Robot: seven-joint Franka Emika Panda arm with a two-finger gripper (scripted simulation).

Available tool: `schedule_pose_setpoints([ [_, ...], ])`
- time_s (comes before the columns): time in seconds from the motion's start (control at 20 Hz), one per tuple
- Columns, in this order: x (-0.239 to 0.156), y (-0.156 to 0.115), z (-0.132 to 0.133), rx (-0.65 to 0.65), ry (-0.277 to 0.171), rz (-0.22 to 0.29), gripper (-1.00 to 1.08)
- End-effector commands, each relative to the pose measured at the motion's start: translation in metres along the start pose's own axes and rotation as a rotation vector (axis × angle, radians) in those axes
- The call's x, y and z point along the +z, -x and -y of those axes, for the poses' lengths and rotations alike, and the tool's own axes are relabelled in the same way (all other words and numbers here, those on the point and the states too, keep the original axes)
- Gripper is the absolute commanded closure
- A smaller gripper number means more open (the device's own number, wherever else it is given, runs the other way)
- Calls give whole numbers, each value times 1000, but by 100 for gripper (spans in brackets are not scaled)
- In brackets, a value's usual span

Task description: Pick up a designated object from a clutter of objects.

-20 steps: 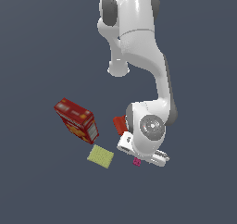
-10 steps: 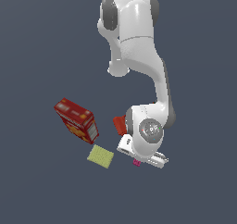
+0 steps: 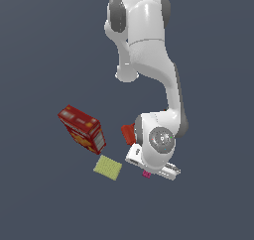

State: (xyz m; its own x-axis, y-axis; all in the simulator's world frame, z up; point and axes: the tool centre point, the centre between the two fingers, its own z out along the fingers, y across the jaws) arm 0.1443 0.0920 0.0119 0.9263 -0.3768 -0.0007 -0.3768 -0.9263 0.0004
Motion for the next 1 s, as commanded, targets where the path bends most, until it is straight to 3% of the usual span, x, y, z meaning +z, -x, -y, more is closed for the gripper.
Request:
schedule_pose_setpoints([
  [0.0, -1, 0, 0, 0, 0, -1, 108],
  [0.5, -28, 14, -9, 0, 0, -1, 108],
  [0.95, -83, 42, -28, 0, 0, -1, 108],
])
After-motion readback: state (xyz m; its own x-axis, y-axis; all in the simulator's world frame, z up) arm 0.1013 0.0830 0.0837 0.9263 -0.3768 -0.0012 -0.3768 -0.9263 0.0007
